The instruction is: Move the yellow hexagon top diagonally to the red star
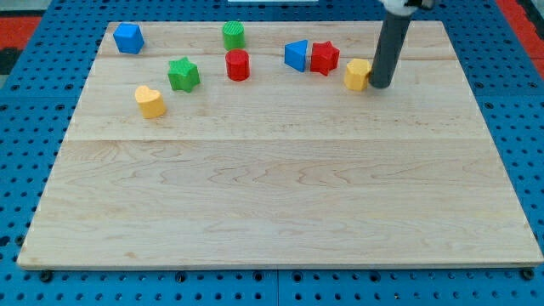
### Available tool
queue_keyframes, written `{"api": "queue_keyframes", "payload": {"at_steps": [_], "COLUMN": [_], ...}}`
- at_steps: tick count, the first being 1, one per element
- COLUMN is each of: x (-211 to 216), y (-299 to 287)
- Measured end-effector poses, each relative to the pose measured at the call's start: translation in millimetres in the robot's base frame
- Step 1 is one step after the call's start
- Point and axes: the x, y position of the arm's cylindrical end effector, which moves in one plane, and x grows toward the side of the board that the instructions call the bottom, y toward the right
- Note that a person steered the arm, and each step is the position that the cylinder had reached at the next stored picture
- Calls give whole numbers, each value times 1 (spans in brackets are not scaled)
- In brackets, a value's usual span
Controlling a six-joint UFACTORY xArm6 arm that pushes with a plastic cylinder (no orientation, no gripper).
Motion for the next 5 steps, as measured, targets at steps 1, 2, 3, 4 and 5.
{"api": "queue_keyframes", "payload": {"at_steps": [1,2,3,4,5], "x": [25,51,39,-26,-41], "y": [21,-11,-49,-18,5]}}
